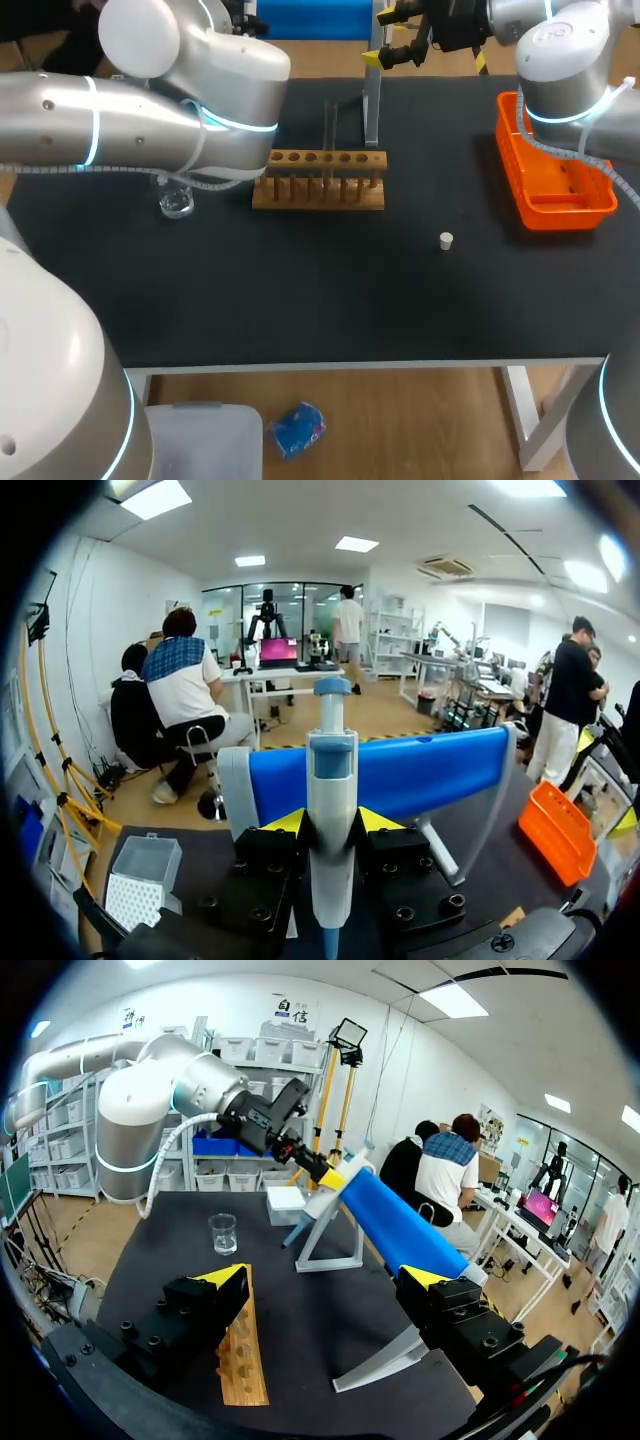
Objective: Invert the test tube, pick up the pipette, mount the tip to pipette, aspirate from beaker and dispense into the tube, eject the tip, return the pipette, and cap with the stopper.
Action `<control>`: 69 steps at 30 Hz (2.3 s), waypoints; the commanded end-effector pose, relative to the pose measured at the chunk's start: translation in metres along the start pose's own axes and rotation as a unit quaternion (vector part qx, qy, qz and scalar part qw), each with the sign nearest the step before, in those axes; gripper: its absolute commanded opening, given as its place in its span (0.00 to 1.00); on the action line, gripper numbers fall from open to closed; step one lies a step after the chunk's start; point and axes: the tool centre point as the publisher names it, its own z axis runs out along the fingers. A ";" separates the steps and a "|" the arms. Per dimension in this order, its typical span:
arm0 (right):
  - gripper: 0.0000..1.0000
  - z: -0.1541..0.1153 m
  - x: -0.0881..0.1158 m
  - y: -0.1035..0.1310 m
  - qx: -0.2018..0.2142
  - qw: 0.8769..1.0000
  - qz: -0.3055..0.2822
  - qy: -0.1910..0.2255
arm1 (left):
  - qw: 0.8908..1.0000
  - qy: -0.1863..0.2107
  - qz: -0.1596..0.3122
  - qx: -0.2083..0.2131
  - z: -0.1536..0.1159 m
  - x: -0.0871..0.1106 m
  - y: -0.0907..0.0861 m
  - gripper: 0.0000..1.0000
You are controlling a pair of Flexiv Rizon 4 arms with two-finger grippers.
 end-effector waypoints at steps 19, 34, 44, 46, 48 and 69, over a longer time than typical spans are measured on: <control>1.00 -0.001 0.000 0.000 0.002 1.000 0.000 0.001 | 1.000 -0.019 -0.001 -0.003 0.004 -0.001 -0.004 0.00; 1.00 -0.001 0.000 0.000 0.002 1.000 0.000 0.001 | 1.000 -0.030 0.006 -0.003 0.008 -0.005 -0.014 0.00; 1.00 -0.001 0.000 0.000 0.002 1.000 0.000 0.001 | 0.999 -0.036 0.007 -0.007 0.020 -0.007 -0.016 0.00; 1.00 -0.001 0.000 0.000 0.002 1.000 0.000 0.001 | 0.999 -0.036 0.008 -0.010 0.022 -0.006 -0.015 0.00; 1.00 -0.001 0.000 0.000 0.002 1.000 0.000 0.001 | 0.999 -0.036 0.007 -0.012 0.023 -0.006 -0.013 0.00; 1.00 -0.001 0.000 0.000 0.002 1.000 0.000 0.001 | 0.999 -0.032 -0.004 -0.032 0.023 -0.001 0.006 0.00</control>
